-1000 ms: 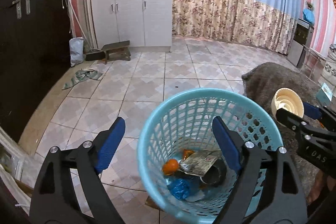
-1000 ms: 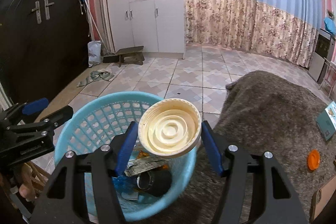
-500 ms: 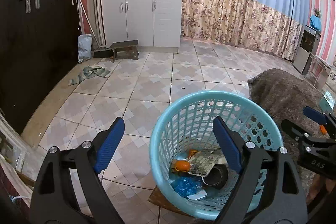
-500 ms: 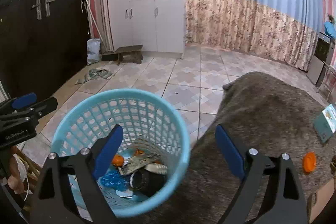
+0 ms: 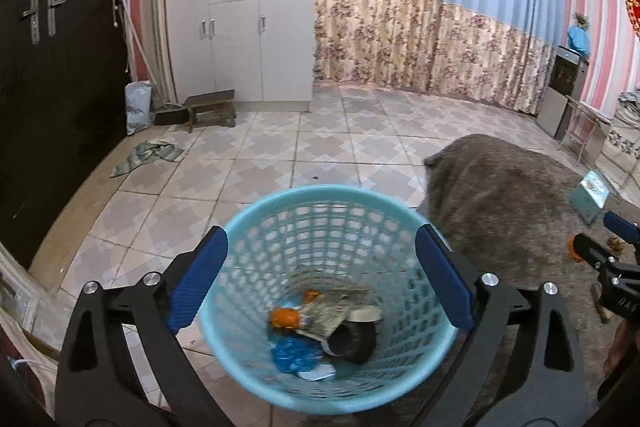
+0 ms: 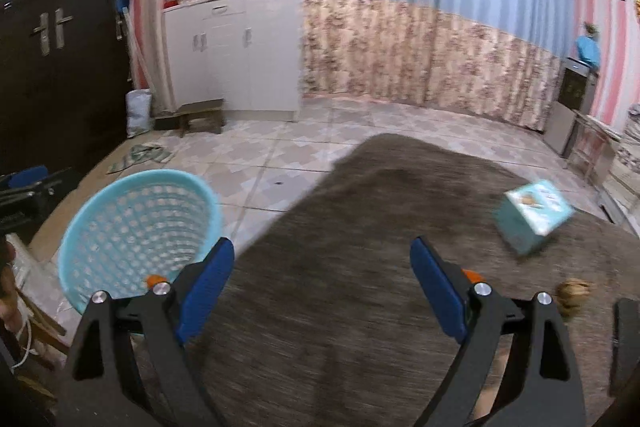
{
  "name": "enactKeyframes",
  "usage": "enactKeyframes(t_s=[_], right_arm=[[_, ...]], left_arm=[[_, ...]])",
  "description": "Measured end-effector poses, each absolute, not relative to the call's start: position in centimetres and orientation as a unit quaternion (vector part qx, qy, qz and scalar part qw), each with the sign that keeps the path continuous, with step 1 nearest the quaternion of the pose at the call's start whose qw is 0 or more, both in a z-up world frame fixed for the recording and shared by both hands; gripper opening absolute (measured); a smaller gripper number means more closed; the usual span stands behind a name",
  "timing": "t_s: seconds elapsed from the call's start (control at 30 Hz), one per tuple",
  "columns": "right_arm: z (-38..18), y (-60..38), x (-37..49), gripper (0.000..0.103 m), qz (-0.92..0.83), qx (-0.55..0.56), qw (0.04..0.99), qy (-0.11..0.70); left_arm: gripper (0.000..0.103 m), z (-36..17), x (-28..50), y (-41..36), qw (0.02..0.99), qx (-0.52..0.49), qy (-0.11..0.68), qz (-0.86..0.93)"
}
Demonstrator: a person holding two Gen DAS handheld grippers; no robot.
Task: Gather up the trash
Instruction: 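Move both open tools back over the rug, then grasp the small orange bowl with the left tool while the right tool grasps the brown crumpled toy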
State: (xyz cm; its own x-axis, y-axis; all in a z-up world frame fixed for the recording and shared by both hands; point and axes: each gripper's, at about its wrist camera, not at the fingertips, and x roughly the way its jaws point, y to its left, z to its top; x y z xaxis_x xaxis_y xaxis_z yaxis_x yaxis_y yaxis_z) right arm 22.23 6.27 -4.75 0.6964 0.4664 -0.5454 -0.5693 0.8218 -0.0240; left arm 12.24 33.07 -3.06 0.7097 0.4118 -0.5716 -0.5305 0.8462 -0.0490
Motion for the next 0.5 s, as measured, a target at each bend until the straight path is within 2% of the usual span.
enactKeyframes(t_s=[0.5], right_arm=[[-4.8, -10.6, 26.9, 0.088, 0.16, -0.065, 0.947, 0.271]], left_arm=[[0.095, -3.8, 18.2, 22.6, 0.933, -0.08, 0.296, 0.187]])
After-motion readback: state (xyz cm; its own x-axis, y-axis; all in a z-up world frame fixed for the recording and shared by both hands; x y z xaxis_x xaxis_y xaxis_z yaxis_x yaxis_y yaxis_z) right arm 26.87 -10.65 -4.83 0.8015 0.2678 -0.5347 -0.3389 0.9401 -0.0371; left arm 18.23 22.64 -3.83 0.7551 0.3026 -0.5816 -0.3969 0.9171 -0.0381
